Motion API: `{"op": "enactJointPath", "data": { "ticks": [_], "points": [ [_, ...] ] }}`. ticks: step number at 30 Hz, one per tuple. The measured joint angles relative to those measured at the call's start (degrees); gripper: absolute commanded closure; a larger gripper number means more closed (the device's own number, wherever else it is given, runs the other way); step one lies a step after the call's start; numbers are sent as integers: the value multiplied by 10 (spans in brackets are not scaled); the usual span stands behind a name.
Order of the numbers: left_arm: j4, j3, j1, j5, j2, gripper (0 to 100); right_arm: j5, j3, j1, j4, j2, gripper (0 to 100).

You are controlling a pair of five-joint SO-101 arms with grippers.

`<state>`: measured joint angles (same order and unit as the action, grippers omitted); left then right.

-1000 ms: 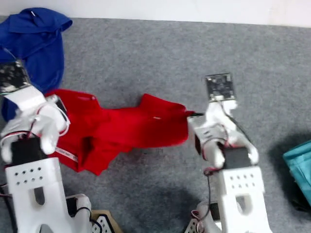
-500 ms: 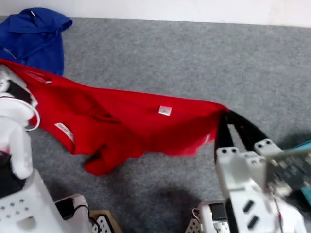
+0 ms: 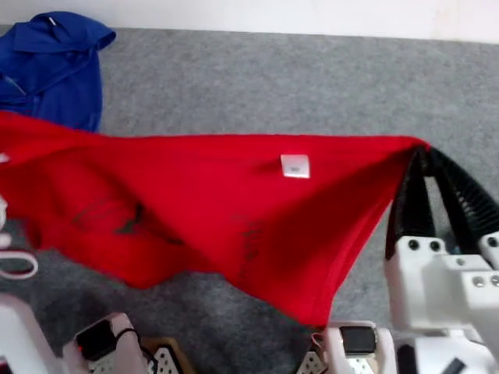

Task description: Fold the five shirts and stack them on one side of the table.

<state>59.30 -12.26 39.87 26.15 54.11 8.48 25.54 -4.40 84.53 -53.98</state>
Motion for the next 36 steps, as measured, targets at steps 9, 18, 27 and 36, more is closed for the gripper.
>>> {"op": "enactJointPath", "data": {
  "ticks": [9,18,27,36],
  "points": [
    [-67,15,12,55,-15,993,0,155,0,95,148,992],
    [-76,18,-65,76,-200,994,-12,159,64,92,303,992],
    [-142,20,-156,68,-395,994,-16,158,76,41,493,992],
    [-169,20,-172,18,-566,994,-23,157,-25,46,627,978]
  ]
}}
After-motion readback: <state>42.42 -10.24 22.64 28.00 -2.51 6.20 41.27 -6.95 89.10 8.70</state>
